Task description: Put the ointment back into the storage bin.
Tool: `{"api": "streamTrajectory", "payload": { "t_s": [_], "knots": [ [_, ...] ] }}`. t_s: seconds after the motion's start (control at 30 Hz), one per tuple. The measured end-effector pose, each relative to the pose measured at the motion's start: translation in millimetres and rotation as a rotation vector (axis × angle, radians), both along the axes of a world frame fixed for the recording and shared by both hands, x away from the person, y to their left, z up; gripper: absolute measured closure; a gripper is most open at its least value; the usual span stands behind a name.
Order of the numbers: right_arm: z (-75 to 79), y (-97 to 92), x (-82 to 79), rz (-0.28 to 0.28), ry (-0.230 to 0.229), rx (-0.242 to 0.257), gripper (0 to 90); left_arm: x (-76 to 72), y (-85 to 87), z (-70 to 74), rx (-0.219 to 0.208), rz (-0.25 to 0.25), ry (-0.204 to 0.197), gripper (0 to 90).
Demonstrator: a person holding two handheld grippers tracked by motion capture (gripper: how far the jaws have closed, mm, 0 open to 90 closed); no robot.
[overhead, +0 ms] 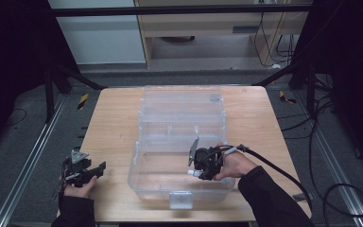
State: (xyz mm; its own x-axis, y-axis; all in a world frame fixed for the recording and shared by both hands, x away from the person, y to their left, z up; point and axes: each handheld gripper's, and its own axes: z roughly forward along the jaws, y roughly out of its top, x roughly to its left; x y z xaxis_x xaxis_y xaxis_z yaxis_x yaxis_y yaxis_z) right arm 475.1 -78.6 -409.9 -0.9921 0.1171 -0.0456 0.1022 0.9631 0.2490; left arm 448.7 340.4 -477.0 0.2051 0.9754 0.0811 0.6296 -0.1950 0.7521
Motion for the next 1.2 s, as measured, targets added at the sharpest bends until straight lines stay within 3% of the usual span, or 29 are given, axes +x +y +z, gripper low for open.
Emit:
{"api": "streamTrajectory", "payload": {
  "t_s": [0.7, 1.2],
  "knots": [
    [-23.7, 6.5, 0.9, 0.04, 0.025, -0.052, 69.9, 0.2, -0.1, -0.3, 0.003, -0.002, 0.004, 38.5],
    [-35.4, 8.8, 0.2, 0.03, 0.05, -0.075, 69.3, 0.6, -0.9, -0.8, 0.005, -0.005, 0.008, 38.5]
  ]
}}
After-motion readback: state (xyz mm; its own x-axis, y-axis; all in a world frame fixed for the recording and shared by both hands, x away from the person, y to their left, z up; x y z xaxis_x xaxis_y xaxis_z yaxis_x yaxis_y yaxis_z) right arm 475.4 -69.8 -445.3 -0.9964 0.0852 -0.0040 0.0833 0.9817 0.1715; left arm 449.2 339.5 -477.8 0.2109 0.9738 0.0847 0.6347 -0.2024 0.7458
